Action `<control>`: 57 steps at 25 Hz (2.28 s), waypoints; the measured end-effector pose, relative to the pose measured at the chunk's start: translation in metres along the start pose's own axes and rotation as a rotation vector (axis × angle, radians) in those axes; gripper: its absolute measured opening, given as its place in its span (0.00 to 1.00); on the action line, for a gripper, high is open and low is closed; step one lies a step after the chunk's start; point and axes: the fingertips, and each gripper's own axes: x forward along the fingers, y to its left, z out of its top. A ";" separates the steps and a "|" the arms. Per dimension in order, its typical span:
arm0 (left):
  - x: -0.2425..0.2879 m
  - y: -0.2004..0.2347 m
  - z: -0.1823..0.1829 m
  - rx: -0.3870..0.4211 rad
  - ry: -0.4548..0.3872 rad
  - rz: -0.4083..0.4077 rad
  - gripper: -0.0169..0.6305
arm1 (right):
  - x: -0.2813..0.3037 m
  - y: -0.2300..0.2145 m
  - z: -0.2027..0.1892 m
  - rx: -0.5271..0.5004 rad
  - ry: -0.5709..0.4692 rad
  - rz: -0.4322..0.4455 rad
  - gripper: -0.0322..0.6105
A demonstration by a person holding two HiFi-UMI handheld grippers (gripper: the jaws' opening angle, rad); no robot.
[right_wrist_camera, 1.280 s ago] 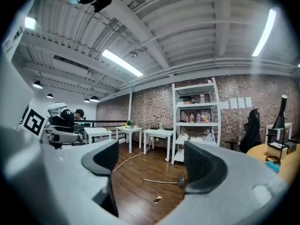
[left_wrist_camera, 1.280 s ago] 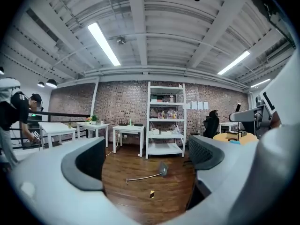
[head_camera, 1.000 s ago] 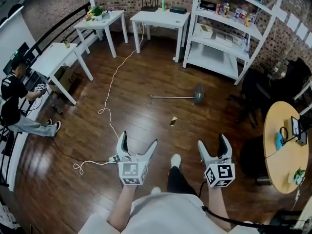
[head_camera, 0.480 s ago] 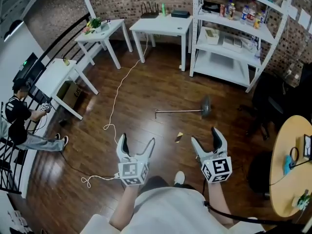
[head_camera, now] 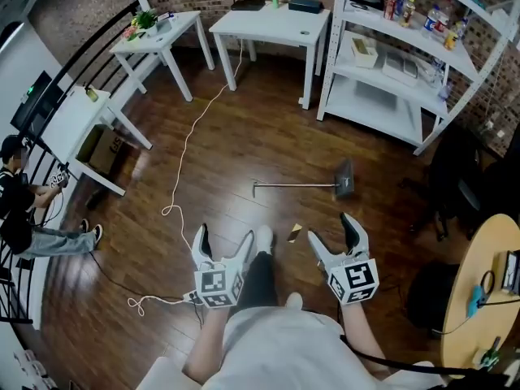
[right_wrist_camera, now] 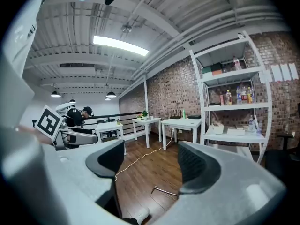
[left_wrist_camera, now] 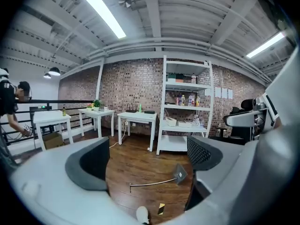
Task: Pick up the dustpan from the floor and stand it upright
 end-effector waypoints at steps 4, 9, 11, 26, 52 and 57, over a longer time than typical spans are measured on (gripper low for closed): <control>0.090 0.019 0.006 0.022 0.048 -0.050 0.87 | 0.083 -0.034 0.004 -0.014 0.060 -0.023 0.59; 0.198 0.054 0.003 -0.037 0.120 -0.096 0.83 | 0.196 -0.062 -0.009 -0.034 0.180 -0.023 0.59; 0.244 0.066 -0.014 -0.078 0.169 -0.129 0.82 | 0.244 -0.065 -0.028 -0.007 0.230 -0.009 0.59; 0.446 0.133 -0.307 -0.236 0.558 -0.034 0.67 | 0.452 -0.084 -0.243 0.018 0.486 0.160 0.59; 0.613 0.240 -0.812 -0.164 0.939 0.255 0.24 | 0.584 -0.165 -0.608 0.089 0.571 0.363 0.59; 0.604 0.238 -0.795 -0.228 1.017 0.289 0.14 | 0.581 -0.173 -0.583 0.099 0.571 0.345 0.59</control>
